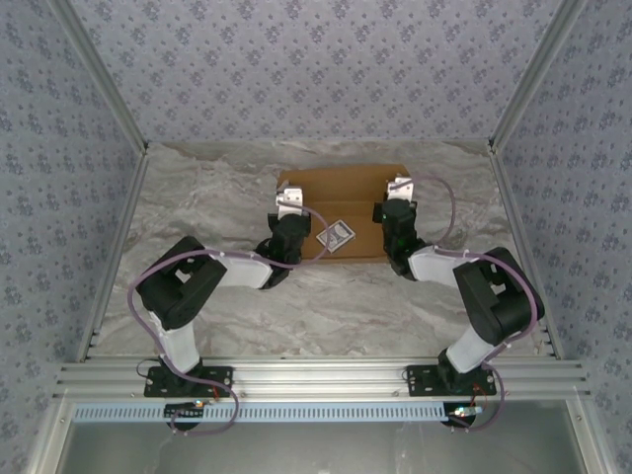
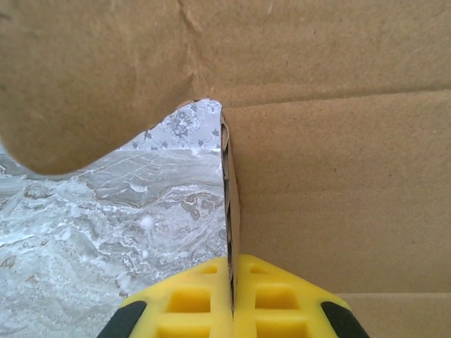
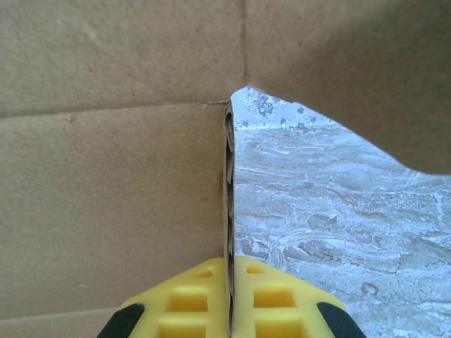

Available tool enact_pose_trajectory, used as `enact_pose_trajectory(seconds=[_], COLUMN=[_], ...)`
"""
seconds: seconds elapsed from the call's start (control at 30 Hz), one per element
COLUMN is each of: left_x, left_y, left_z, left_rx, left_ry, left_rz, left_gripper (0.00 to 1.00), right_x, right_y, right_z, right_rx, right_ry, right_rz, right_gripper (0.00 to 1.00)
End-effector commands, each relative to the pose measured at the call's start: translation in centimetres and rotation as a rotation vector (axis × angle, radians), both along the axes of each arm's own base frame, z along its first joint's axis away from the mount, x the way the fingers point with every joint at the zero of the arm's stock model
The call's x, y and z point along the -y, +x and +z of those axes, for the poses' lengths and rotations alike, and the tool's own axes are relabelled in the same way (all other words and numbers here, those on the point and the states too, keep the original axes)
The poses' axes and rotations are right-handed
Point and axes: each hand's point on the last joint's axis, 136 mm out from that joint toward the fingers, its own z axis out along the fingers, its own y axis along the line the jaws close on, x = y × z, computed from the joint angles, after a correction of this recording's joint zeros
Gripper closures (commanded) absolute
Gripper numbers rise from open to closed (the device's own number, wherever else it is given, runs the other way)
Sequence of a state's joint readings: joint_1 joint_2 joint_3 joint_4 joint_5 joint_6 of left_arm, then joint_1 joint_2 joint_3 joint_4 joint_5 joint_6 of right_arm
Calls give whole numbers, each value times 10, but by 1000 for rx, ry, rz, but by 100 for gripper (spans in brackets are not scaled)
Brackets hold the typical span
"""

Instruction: Fold the paper box

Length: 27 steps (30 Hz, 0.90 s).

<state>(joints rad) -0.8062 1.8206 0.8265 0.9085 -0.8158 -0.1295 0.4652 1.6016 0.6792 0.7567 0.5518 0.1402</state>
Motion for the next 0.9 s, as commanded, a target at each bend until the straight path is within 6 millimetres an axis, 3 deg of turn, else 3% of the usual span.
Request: enact_pose_trajectory(seconds=[0.0,0.4,0.87], left_x=[-2,-7,-26], left_y=[-16,-45,-67], left_z=[0,-34,-59], left_rx=[24,23,-1], left_ry=[-10,72,130], left_rz=[19,11,47], left_gripper=[100,100,100], right_x=[-9,-7,23], right_y=[-11,-45,-87], right_z=[8,-14,-48], right_rx=[43,39,-68], right_ry=[-1,-13,67], right_rz=[28,32,-84], right_gripper=[100,98,92])
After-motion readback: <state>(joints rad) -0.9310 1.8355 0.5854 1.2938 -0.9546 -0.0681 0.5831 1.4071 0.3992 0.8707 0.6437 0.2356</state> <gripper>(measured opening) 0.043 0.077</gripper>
